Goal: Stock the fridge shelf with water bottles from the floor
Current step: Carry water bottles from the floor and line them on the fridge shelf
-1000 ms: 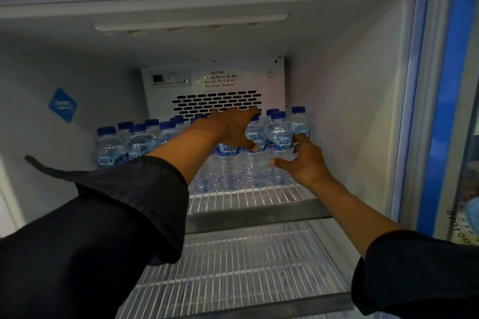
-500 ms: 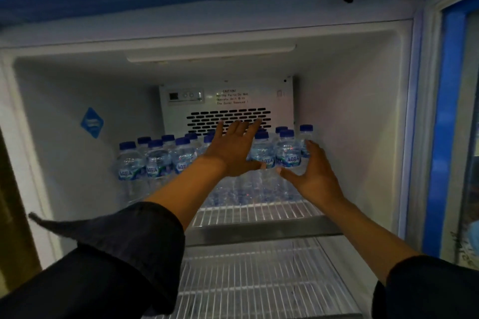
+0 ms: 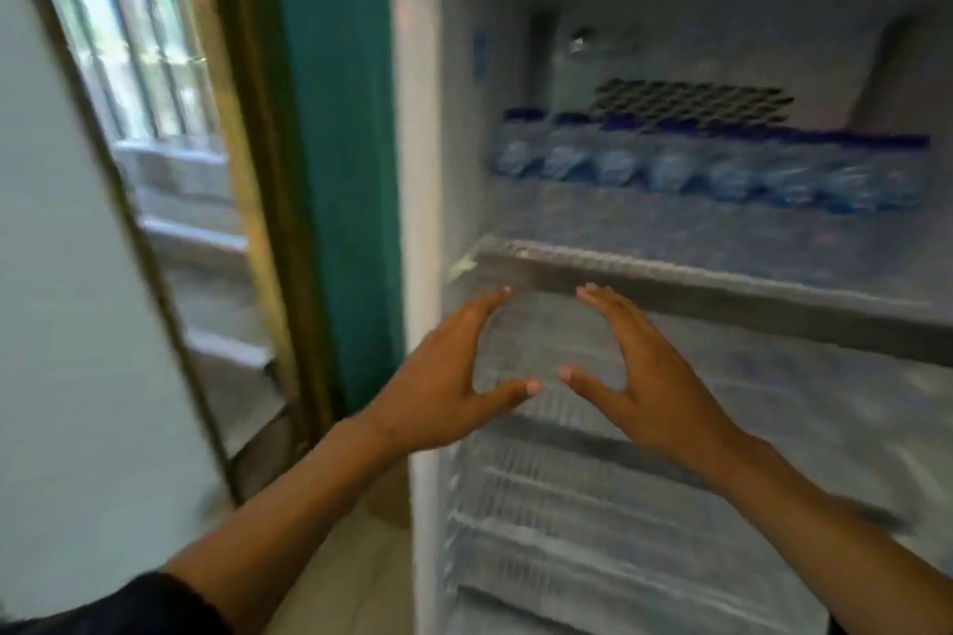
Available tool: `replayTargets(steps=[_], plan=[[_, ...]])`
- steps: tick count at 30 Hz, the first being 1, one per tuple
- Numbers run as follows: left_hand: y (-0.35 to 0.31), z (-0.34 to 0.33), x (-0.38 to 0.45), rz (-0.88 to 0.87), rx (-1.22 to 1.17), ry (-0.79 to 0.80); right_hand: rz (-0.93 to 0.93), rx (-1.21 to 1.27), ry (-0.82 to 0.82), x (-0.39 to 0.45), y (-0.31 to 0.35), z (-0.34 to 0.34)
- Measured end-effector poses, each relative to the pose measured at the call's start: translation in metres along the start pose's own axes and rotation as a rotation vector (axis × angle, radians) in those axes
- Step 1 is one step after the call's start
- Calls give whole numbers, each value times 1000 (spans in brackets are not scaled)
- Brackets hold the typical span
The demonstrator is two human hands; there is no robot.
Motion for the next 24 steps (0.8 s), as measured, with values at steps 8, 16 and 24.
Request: replayTargets(steps=[8,16,24], plan=[[171,84,-334,675,198,129,97,188,505,-69,153,-284],[198,121,-634,1366,164,132,136,204,1004,-182,246,-488],[255,-10,-797,1701,56,51,87,164,1275,-303,216,-698]])
Point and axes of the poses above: each hand's wrist, its own x-axis towards the middle knuckle, its own z-axis out of the back of the hand, y = z × x, the point moved 4 cm from there along x, towards the middle knuckle
